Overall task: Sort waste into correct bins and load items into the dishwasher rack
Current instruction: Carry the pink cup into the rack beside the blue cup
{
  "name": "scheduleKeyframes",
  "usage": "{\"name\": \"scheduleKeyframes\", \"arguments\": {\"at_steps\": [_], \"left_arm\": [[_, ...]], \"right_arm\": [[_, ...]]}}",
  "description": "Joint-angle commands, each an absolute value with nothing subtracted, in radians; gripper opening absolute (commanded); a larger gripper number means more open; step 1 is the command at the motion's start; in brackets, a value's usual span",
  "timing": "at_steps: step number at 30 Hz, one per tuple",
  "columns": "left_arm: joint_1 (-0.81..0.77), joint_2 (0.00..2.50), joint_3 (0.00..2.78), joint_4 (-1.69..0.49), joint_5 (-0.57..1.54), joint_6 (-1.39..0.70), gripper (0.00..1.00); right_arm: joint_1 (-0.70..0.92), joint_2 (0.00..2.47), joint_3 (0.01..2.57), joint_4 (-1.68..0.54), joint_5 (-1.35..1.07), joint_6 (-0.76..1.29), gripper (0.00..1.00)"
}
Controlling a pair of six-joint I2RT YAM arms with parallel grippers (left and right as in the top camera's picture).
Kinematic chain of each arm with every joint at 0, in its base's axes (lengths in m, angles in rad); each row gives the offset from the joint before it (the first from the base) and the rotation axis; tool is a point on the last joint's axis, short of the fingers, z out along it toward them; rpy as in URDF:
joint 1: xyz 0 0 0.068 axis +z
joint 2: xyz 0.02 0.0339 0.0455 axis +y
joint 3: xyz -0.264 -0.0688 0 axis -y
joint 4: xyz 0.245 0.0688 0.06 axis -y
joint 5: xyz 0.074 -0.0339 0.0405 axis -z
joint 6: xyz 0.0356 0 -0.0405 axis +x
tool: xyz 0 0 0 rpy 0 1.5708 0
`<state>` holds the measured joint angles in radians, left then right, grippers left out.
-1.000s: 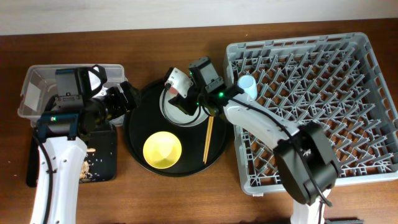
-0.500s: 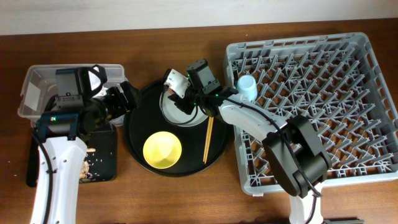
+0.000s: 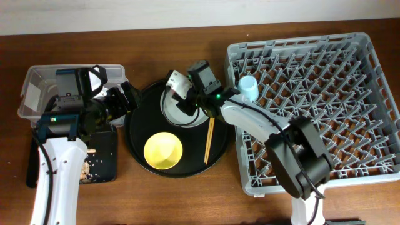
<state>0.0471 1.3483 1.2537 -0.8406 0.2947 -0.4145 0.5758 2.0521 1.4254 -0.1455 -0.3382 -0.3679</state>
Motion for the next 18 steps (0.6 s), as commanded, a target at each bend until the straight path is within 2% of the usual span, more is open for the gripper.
{"name": "scheduleKeyframes", "arguments": {"at_steps": [1, 5, 9, 12, 15, 18], "left_arm": [[0.049, 1.345, 1.258, -0.839, 0.29, -0.402, 0.99], [0.049, 1.345, 1.258, -0.839, 0.29, -0.402, 0.99], [0.049, 1.345, 1.258, -0.839, 0.29, -0.402, 0.99], [0.049, 1.345, 1.258, -0.839, 0.29, -0.402, 0.99], [0.049, 1.345, 1.258, -0.839, 0.29, -0.402, 0.99], [0.049, 1.345, 1.258, -0.839, 0.29, -0.402, 0.99]], "right_arm": [[0.564, 1.866, 1.426, -0.142, -0.43, -0.221, 0.04], [0.493, 1.687, 1.426, -0.207, -0.495, -0.003, 0.04], [0.357, 1.569, 1.426, -0.392, -0.678, 0.087, 0.04], [0.218, 1.552, 1.423, -0.617, -0.878, 0.079, 0.04], [0.118, 1.581, 1.391, -0.833, -0.958, -0.081, 0.04], [0.059, 1.609, 1.338, -0.902, -1.066, -0.212, 0.04]]}}
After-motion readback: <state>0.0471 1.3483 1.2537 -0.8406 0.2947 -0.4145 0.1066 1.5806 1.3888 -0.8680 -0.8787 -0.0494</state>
